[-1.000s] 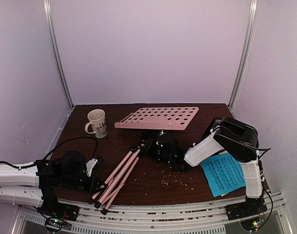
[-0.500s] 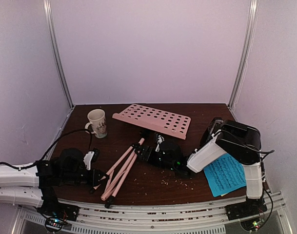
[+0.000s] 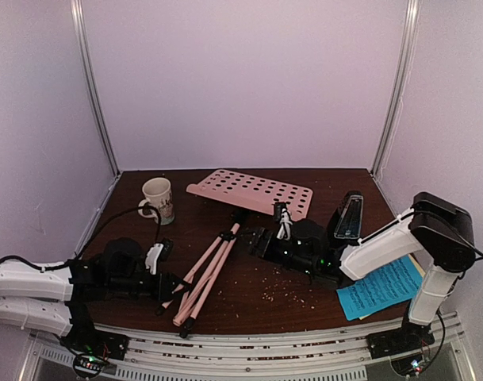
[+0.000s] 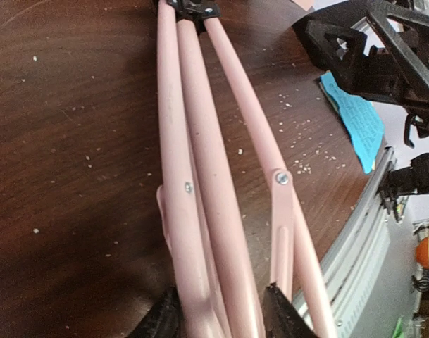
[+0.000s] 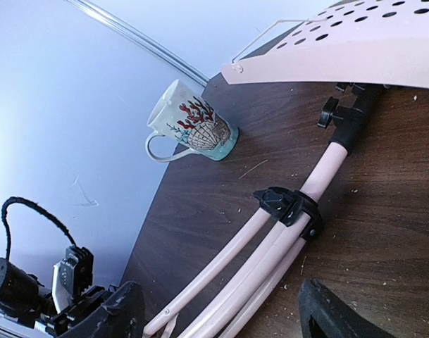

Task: Pack up the instrument practice props

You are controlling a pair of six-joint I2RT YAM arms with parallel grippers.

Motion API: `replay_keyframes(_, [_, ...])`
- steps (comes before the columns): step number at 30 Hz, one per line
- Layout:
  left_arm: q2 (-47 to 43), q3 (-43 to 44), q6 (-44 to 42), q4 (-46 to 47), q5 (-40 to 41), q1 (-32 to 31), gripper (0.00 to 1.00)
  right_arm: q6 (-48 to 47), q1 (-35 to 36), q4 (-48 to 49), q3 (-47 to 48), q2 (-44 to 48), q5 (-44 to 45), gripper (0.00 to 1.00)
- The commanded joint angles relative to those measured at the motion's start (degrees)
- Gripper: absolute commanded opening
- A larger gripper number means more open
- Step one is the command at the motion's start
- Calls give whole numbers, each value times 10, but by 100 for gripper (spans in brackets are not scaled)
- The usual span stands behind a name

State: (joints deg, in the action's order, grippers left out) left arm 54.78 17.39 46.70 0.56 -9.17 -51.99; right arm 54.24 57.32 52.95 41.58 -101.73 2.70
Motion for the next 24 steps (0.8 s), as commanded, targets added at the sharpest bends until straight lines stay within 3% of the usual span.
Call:
replay_keyframes(1, [1, 35, -28, 86, -42, -2, 48, -34, 4, -29, -37, 60, 37, 78])
replay_keyframes(6, [1, 84, -53, -11, 0, -3, 72, -66, 4, -91, -60, 133, 71, 83])
replay_keyframes(7, [5, 97, -57, -36, 10, -3, 92, -74, 4, -110, -60, 148, 79, 83])
replay_keyframes(8, [12, 110, -59, -57, 16, -5, 97, -81, 4, -134, -59, 161, 89, 84])
replay_keyframes(15, [105, 214, -51, -193, 96, -63, 98, -115, 3, -294, -49, 257, 176, 89])
replay_keyframes(24, [206, 276, -50, -243, 129, -109, 98, -103, -1, -340, -112, 376, 251, 94])
